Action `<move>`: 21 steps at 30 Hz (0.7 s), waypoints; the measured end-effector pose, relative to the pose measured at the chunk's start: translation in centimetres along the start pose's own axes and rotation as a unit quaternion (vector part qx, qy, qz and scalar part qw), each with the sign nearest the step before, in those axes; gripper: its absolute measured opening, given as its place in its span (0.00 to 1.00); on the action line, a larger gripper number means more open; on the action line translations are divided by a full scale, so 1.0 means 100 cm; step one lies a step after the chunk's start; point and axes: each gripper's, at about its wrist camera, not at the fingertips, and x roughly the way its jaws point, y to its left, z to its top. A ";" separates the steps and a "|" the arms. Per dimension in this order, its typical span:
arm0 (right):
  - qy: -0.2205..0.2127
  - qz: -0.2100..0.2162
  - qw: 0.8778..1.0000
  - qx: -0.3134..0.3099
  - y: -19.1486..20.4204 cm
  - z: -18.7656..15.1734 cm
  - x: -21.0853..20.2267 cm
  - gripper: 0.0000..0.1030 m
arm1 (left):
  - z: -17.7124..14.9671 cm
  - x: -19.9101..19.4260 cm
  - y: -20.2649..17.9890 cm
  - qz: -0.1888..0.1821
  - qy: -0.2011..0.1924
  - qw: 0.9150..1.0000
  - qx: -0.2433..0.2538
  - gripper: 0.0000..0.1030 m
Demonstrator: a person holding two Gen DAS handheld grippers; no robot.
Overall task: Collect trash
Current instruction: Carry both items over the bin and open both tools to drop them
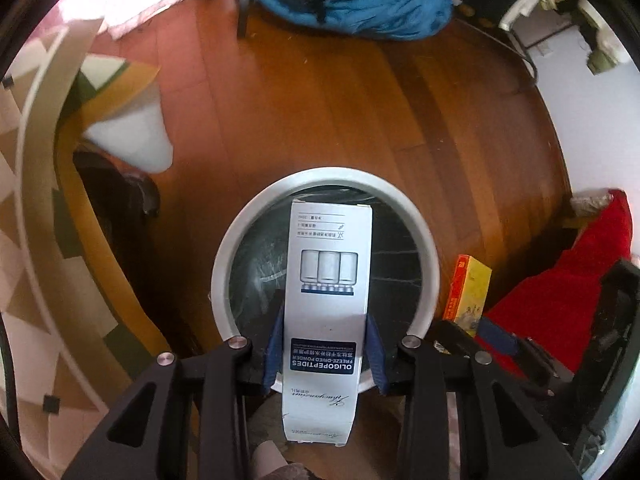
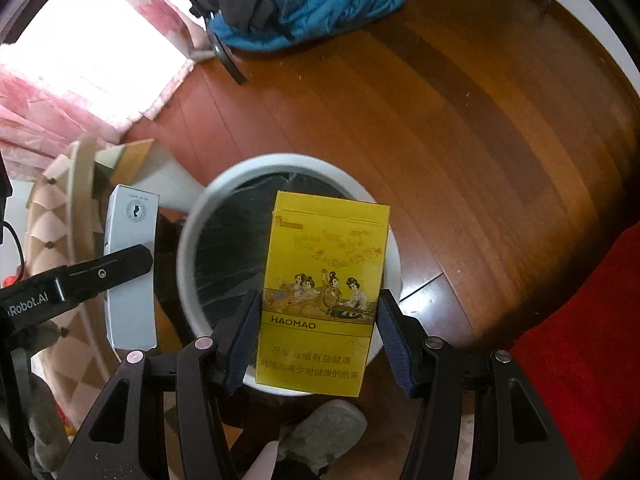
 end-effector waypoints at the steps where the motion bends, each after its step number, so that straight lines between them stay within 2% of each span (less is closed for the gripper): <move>1: 0.007 0.001 1.000 0.000 -0.002 0.002 0.009 0.58 | 0.000 0.000 0.004 0.001 0.000 1.000 -0.007 0.54; 2: 0.015 0.002 1.000 0.000 -0.004 0.003 0.017 0.58 | -0.001 0.001 0.006 0.001 0.000 1.000 -0.011 0.66; 3: 0.019 0.003 1.000 0.001 -0.004 0.005 0.023 0.59 | -0.002 0.000 0.010 -0.002 0.000 1.000 -0.019 0.87; 4: 0.024 0.008 1.000 0.004 -0.007 0.004 0.028 0.60 | -0.002 0.000 0.012 -0.003 -0.002 1.000 -0.023 0.93; 5: 0.029 0.012 0.999 0.008 -0.010 0.005 0.033 0.73 | -0.005 -0.002 0.014 0.000 -0.003 1.000 -0.025 0.93; 6: 0.030 0.012 0.999 0.013 -0.013 0.005 0.036 0.94 | -0.007 -0.004 0.015 0.009 -0.006 1.000 -0.025 0.93; 7: 0.029 0.013 0.999 0.015 -0.008 0.006 0.039 1.00 | -0.003 -0.002 0.014 0.016 -0.009 1.000 -0.023 0.93; 11: 0.020 -0.017 0.999 0.022 -0.009 0.000 0.037 1.00 | -0.011 -0.012 0.012 0.066 -0.030 0.997 -0.004 0.94; 12: 0.020 -0.024 0.999 0.022 -0.007 -0.002 0.035 1.00 | -0.017 -0.016 0.009 0.090 -0.040 0.995 0.002 0.94; 14: 0.020 -0.059 0.998 0.013 -0.006 -0.008 0.031 1.00 | -0.021 -0.019 0.011 0.118 -0.047 0.992 0.011 0.94; 17: 0.023 -0.089 0.996 -0.003 -0.003 -0.017 0.027 1.00 | -0.032 -0.025 0.008 0.138 -0.058 0.989 0.021 0.94; 21: 0.024 -0.100 0.995 -0.003 -0.003 -0.026 0.019 1.00 | -0.044 -0.034 0.004 0.147 -0.068 0.986 0.032 0.94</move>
